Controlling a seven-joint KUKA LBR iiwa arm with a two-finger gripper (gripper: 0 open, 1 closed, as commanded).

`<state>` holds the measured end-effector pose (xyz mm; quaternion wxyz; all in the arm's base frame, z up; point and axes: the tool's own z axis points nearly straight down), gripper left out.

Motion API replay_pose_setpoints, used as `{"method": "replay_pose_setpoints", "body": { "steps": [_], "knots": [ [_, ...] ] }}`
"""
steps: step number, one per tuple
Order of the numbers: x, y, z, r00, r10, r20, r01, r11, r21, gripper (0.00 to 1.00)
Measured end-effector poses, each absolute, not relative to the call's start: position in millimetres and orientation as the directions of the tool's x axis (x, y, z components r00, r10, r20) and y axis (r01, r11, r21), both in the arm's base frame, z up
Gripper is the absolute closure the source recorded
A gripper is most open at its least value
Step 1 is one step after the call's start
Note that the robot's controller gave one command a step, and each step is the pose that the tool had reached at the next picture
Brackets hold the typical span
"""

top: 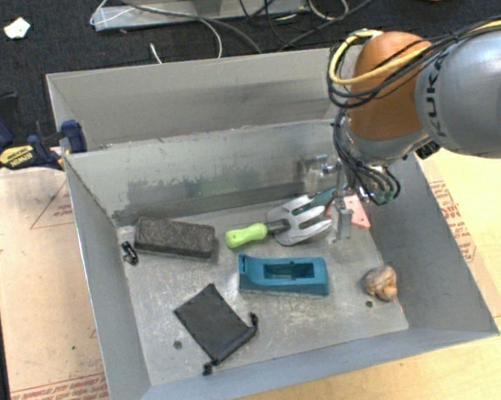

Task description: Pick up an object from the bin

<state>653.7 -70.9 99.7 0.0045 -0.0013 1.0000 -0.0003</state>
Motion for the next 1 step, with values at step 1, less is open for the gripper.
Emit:
{"method": "replay_pose_setpoints", "body": {
  "steps": [1],
  "knots": [
    [656.3, -58.0, 70.5, -1.0, -0.009, -0.01, -0.009, 1.0, 0.007, 0.0]
  ]
}}
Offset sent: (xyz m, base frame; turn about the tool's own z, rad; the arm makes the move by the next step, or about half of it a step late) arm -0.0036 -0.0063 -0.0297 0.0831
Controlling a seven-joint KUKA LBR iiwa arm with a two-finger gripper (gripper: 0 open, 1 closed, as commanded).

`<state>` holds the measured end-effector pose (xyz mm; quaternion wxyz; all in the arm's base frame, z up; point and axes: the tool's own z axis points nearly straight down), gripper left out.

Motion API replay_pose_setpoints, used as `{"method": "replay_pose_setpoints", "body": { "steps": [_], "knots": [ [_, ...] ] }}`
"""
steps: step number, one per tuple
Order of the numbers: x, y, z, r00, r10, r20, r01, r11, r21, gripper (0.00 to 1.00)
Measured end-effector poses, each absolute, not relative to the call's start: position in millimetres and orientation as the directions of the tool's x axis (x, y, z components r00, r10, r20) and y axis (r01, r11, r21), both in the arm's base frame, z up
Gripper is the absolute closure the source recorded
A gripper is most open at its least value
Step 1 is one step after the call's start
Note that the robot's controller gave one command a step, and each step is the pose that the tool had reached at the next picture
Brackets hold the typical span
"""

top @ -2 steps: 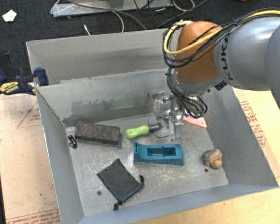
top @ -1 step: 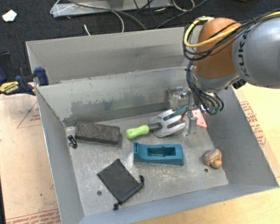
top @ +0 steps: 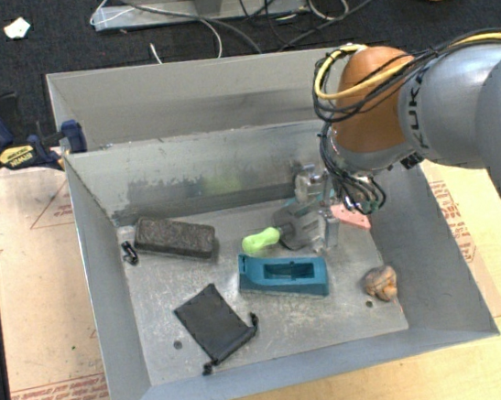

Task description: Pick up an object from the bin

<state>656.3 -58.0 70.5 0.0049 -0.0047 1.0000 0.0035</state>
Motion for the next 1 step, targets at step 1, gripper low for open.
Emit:
{"method": "replay_pose_setpoints", "body": {
  "steps": [1],
  "knots": [
    [653.1, -75.2, 73.6, -0.997, 0.079, -0.023, 0.079, 0.997, 0.007, 1.0]
  ]
}}
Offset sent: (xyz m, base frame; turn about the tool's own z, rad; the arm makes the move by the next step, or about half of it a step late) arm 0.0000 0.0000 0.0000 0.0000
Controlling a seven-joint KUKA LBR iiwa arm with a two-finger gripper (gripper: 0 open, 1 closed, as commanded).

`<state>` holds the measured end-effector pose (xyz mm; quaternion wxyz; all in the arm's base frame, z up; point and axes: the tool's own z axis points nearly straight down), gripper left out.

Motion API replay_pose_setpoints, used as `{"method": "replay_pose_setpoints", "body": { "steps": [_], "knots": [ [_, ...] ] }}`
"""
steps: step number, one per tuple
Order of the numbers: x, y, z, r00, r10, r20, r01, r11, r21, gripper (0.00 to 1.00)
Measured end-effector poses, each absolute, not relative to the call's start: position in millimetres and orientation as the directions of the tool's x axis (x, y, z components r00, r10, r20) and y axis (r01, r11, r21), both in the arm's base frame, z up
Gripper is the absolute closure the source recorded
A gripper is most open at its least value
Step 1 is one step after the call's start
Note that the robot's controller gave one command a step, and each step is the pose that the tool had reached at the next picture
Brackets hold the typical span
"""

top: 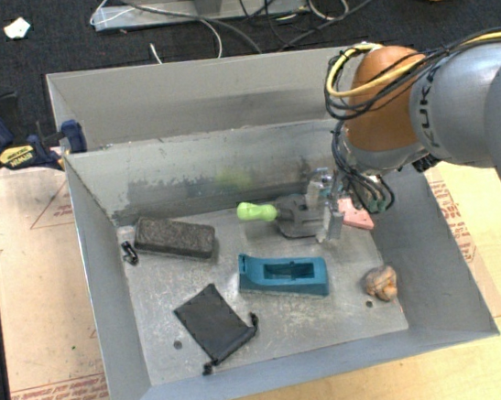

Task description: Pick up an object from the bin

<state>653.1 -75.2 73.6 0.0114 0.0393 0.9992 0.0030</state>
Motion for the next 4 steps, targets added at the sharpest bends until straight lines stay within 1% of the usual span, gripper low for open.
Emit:
{"method": "replay_pose_setpoints", "body": {
  "steps": [1, 2, 3, 4],
  "knots": [
    [653.1, -75, 74, -0.997, 0.079, -0.023, 0.078, 0.997, 0.007, 1.0],
    [650.8, -75, 101, -0.997, 0.078, -0.016, 0.078, 0.997, 0.007, 1.0],
    [653.3, -75, 130, -0.997, 0.078, -0.026, 0.077, 0.997, 0.007, 1.0],
    [653.6, -75, 132, -0.997, 0.078, -0.027, 0.078, 0.997, 0.007, 1.0]
  ]
}}
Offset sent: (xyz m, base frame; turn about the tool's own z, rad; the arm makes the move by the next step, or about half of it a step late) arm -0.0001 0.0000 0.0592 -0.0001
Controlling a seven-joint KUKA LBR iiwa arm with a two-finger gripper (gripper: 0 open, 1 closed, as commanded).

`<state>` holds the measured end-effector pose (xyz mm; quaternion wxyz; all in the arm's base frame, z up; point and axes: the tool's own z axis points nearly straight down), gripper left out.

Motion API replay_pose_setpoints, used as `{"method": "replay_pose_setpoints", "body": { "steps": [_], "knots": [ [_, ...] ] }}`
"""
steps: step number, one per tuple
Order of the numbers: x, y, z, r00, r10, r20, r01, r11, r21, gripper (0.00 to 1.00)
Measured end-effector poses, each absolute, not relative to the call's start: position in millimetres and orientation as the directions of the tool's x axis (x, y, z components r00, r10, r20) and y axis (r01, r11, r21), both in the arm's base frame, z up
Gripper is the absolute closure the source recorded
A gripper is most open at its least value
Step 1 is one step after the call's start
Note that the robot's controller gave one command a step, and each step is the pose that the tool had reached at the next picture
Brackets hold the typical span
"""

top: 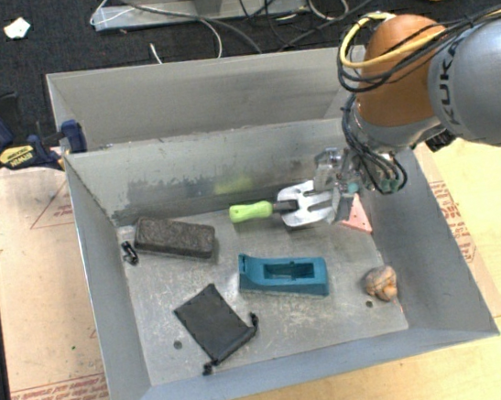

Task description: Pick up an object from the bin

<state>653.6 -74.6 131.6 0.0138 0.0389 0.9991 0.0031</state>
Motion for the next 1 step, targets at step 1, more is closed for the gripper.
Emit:
{"method": "replay_pose_setpoints", "body": {
  "steps": [1],
  "knots": [
    [651.4, -74.2, 167.0, -0.997, 0.077, -0.018, 0.077, 0.997, 0.008, 1.0]
  ]
}}
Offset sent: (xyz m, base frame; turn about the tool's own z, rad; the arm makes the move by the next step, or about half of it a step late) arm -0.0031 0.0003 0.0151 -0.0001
